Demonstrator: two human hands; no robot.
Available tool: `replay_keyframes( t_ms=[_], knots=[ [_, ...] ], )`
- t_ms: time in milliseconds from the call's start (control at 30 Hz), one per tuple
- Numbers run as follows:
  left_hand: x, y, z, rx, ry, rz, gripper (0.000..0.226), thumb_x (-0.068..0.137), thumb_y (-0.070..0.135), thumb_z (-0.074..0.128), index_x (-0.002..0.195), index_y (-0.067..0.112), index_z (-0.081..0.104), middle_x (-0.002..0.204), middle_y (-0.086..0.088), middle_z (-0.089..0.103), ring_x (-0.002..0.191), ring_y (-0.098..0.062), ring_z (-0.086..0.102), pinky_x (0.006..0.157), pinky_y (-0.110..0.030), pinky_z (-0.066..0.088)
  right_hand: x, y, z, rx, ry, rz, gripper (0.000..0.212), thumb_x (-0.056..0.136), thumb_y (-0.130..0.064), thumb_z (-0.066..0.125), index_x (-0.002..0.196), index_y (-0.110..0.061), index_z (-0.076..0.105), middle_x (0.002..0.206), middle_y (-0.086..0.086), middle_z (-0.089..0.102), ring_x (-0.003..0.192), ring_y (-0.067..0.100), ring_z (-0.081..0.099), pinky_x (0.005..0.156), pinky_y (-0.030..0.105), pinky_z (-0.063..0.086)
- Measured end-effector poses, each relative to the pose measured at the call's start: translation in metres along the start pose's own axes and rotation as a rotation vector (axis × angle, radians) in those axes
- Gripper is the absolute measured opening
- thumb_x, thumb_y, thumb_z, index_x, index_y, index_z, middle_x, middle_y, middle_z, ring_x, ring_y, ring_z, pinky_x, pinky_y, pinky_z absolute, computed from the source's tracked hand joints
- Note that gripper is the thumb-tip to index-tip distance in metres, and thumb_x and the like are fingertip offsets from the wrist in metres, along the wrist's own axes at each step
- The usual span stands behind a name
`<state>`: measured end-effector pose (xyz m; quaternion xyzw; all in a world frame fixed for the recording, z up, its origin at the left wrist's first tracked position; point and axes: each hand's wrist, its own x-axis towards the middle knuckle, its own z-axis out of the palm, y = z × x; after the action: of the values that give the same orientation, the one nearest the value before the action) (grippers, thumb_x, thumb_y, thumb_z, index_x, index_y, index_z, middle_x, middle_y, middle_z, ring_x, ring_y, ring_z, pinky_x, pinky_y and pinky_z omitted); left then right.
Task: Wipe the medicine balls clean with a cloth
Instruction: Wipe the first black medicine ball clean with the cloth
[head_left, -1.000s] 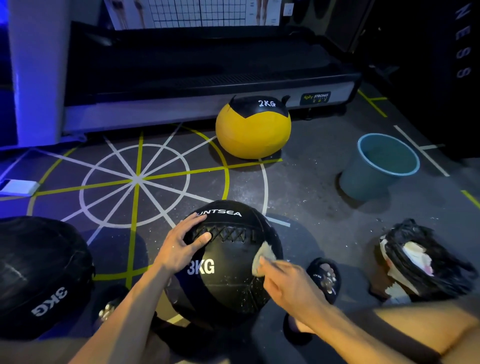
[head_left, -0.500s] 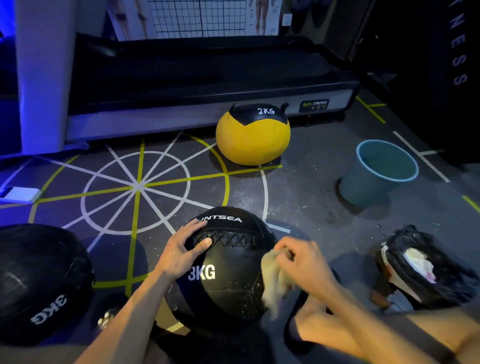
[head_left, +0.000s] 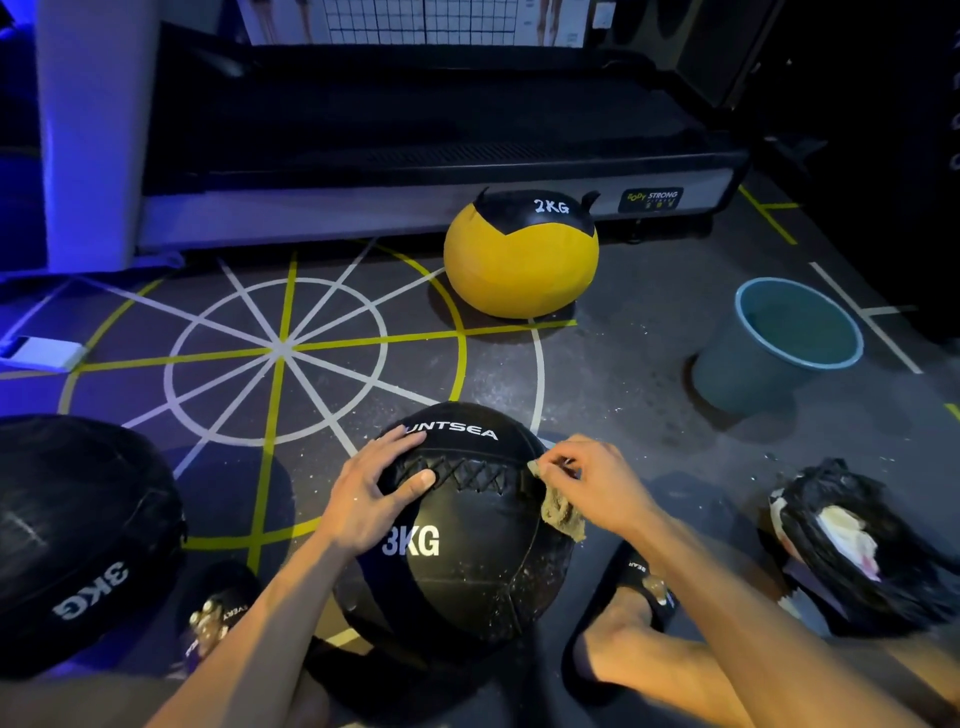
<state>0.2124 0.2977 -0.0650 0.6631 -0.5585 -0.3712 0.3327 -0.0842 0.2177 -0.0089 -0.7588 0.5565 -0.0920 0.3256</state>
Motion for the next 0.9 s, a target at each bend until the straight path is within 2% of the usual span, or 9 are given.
replay_keyframes(
  t_ms=[100, 167, 233, 367, 467, 533, 667, 800, 900],
  knots=[
    [-0.001, 0.000, 0.003, 0.018, 0.002, 0.011, 0.063, 0.076, 0.089, 0.053, 0.134, 0.067, 0.047, 0.156, 0.025, 0.038, 0.152, -0.014, 0.029, 0.122, -0.058, 0.024, 0.006, -0.004, 0.006, 0.016, 0.027, 0.124, 0.010, 0.094, -0.025, 0.071, 0.085, -0.024, 0.075, 0.082, -0.010, 0.072, 0.081, 0.007, 0.068, 0.084, 0.031, 0.058],
    [-0.002, 0.002, 0.003, 0.031, 0.003, 0.008, 0.066, 0.076, 0.089, 0.052, 0.137, 0.063, 0.048, 0.157, 0.025, 0.037, 0.152, -0.014, 0.027, 0.123, -0.058, 0.022, 0.013, -0.006, 0.006, 0.013, 0.013, 0.206, 0.018, 0.091, -0.029, 0.075, 0.083, -0.013, 0.076, 0.077, 0.005, 0.076, 0.074, 0.020, 0.071, 0.075, 0.028, 0.060],
    [-0.005, 0.005, 0.004, 0.048, 0.001, 0.002, 0.065, 0.076, 0.087, 0.051, 0.136, 0.063, 0.046, 0.156, 0.027, 0.034, 0.150, -0.009, 0.023, 0.125, -0.055, 0.019, 0.019, -0.006, 0.002, -0.016, -0.055, 0.249, 0.026, 0.090, -0.029, 0.076, 0.080, -0.006, 0.076, 0.071, 0.011, 0.074, 0.057, 0.019, 0.064, 0.062, 0.027, 0.058],
    [-0.010, 0.014, 0.008, 0.073, -0.008, -0.017, 0.063, 0.073, 0.088, 0.048, 0.132, 0.069, 0.043, 0.150, 0.038, 0.027, 0.139, 0.002, 0.016, 0.122, -0.051, 0.016, 0.034, -0.011, 0.000, -0.138, -0.172, 0.291, 0.034, 0.088, -0.016, 0.073, 0.058, -0.010, 0.059, 0.048, 0.002, 0.047, 0.043, 0.014, 0.044, 0.059, 0.031, 0.053],
    [-0.009, 0.013, 0.010, 0.091, -0.006, -0.001, 0.063, 0.073, 0.089, 0.047, 0.132, 0.069, 0.044, 0.150, 0.040, 0.027, 0.138, 0.003, 0.016, 0.122, -0.051, 0.018, 0.041, -0.015, -0.008, -0.195, -0.292, 0.324, 0.017, 0.089, -0.019, 0.073, 0.080, -0.004, 0.074, 0.060, 0.009, 0.063, 0.047, 0.013, 0.055, 0.051, 0.023, 0.046],
    [-0.012, 0.012, 0.010, 0.093, -0.013, 0.017, 0.062, 0.074, 0.089, 0.048, 0.133, 0.069, 0.044, 0.151, 0.042, 0.026, 0.140, 0.003, 0.016, 0.122, -0.051, 0.018, 0.044, -0.015, -0.016, -0.230, -0.418, 0.354, 0.025, 0.087, -0.024, 0.075, 0.093, -0.001, 0.077, 0.068, 0.010, 0.071, 0.048, 0.011, 0.058, 0.050, 0.021, 0.044],
    [-0.013, 0.009, 0.009, 0.086, -0.033, 0.038, 0.061, 0.075, 0.089, 0.050, 0.133, 0.070, 0.045, 0.152, 0.043, 0.026, 0.145, 0.001, 0.016, 0.123, -0.050, 0.017, 0.046, -0.009, -0.017, -0.200, -0.502, 0.401, 0.031, 0.079, -0.023, 0.080, 0.098, 0.002, 0.078, 0.068, 0.008, 0.068, 0.054, 0.018, 0.059, 0.052, 0.027, 0.046],
    [-0.008, 0.010, 0.009, 0.090, -0.036, 0.041, 0.061, 0.076, 0.089, 0.049, 0.133, 0.068, 0.045, 0.155, 0.036, 0.030, 0.151, -0.007, 0.018, 0.124, -0.050, 0.017, 0.043, -0.006, -0.013, -0.170, -0.482, 0.401, 0.022, 0.082, -0.019, 0.077, 0.093, 0.000, 0.078, 0.077, 0.013, 0.074, 0.057, 0.019, 0.061, 0.050, 0.025, 0.047],
    [-0.007, 0.009, 0.011, 0.097, -0.030, 0.054, 0.062, 0.076, 0.091, 0.047, 0.133, 0.068, 0.046, 0.158, 0.031, 0.033, 0.152, -0.009, 0.019, 0.124, -0.048, 0.016, 0.043, -0.006, -0.009, -0.184, -0.466, 0.388, 0.018, 0.080, -0.019, 0.074, 0.089, -0.004, 0.077, 0.079, 0.012, 0.078, 0.065, 0.022, 0.073, 0.070, 0.037, 0.062]
  ],
)
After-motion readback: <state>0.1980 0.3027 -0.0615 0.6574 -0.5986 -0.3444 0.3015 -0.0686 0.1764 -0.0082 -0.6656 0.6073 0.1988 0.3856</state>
